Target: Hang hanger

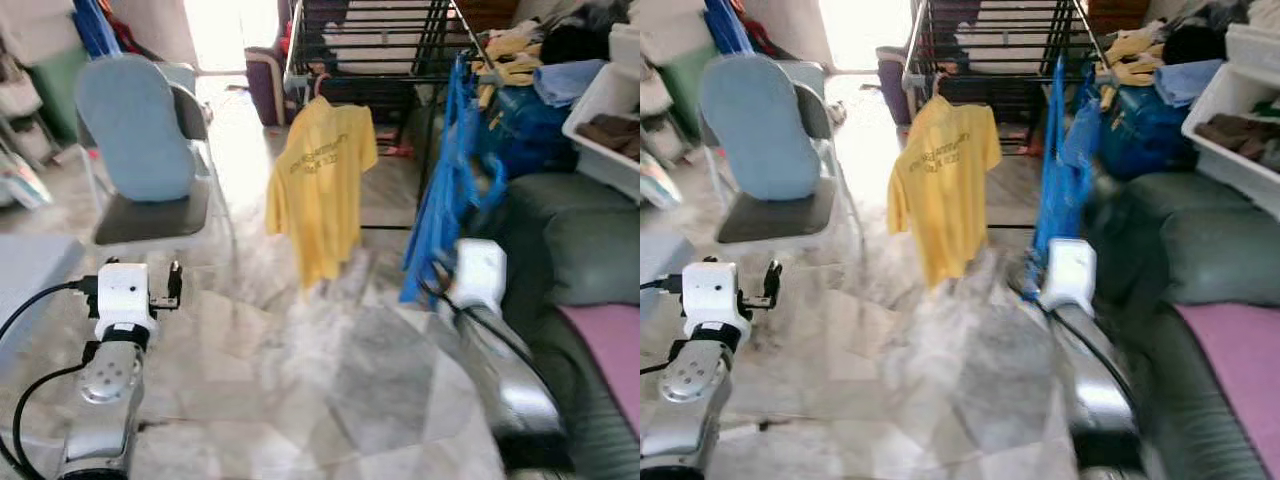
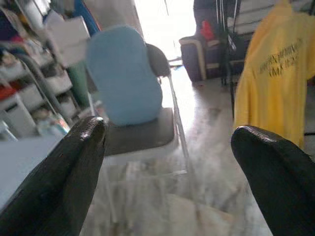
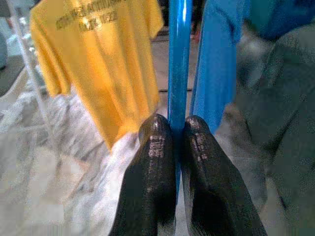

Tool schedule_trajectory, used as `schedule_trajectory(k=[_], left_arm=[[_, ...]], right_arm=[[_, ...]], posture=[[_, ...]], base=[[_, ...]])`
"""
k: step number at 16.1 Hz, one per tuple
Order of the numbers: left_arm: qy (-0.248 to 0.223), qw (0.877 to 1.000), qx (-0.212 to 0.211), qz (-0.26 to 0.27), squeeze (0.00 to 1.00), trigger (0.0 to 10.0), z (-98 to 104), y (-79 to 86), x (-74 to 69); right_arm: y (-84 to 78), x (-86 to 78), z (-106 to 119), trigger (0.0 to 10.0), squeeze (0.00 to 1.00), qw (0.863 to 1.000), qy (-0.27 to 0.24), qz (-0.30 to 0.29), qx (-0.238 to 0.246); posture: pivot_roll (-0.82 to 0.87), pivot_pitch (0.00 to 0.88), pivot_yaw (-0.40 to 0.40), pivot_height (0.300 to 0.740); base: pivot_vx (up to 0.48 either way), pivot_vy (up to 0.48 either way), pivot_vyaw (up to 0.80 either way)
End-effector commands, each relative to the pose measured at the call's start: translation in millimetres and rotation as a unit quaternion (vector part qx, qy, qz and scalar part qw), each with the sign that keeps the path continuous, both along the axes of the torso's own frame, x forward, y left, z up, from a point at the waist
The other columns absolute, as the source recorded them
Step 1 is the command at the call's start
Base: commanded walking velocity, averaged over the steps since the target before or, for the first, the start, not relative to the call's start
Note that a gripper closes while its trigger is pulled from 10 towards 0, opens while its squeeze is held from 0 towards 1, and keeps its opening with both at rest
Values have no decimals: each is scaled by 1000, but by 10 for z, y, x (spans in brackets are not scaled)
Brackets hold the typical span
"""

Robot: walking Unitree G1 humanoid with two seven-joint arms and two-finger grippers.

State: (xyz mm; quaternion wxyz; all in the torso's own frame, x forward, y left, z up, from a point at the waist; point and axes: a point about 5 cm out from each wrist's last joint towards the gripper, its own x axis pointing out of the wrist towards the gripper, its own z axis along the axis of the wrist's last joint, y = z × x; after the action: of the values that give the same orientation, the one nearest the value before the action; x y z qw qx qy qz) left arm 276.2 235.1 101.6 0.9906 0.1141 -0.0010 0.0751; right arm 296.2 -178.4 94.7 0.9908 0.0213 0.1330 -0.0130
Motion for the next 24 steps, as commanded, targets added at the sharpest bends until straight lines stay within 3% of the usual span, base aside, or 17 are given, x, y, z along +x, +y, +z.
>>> schedule_trajectory(k=[1, 3, 4, 6, 9, 11, 13, 19, 21, 24], left_arm=[[-4, 1000, 8, -2, 0, 10000, 23, -10, 7], [-3, 1000, 3, -6, 0, 10000, 15, -9, -43], [-4, 1000, -14, -2, 0, 10000, 8, -12, -82], [-4, 1000, -25, -1, 0, 10000, -24, -65, -117], [3, 1000, -29, 0, 0, 10000, -89, -139, -135], [1, 999, -35, 2, 0, 10000, -73, -135, -156], [6, 1000, -28, -4, 0, 10000, -70, -123, -197], [2, 999, 28, -28, 0, 10000, 26, -127, -166], [2, 999, 39, -35, 0, 10000, 39, -129, -149], [1, 997, 62, -50, 0, 10000, 33, -177, -119]], right_arm=[[30, -75, 145, 10000, 0, 1000, -18, 22, 10], [-33, -341, 150, 10000, 0, 999, -16, 46, -11], [-65, -333, 219, 10000, 0, 997, -29, 54, -38], [-19, -176, 308, 10000, 0, 996, -56, 59, -34], [92, -30, 272, 10000, 0, 995, -62, 52, -54], [59, -43, 224, 10000, 0, 997, -51, 34, -45], [140, -74, 171, 10000, 0, 997, -46, 53, -41], [281, -90, 119, 10000, 0, 993, -26, 115, -10], [270, -79, 118, 10000, 0, 992, -22, 125, -16], [258, -101, 47, 10000, 0, 978, 11, 202, -49]], posture=[[-55, 0, 78, 740], [-65, 0, 72, 740], [-75, 0, 51, 740], [-68, 0, 37, 740], [-47, 0, 17, 740], [-42, 0, 14, 740], [-29, 0, 23, 740], [-15, 0, 20, 740], [-16, 0, 19, 740], [-30, 0, 12, 740]], base=[[0, 0, 0], [0, 0, 0], [0, 0, 0], [0, 0, 0], [0, 0, 0], [0, 0, 0], [0, 0, 800], [0, 0, 800], [0, 0, 800], [0, 0, 800]])
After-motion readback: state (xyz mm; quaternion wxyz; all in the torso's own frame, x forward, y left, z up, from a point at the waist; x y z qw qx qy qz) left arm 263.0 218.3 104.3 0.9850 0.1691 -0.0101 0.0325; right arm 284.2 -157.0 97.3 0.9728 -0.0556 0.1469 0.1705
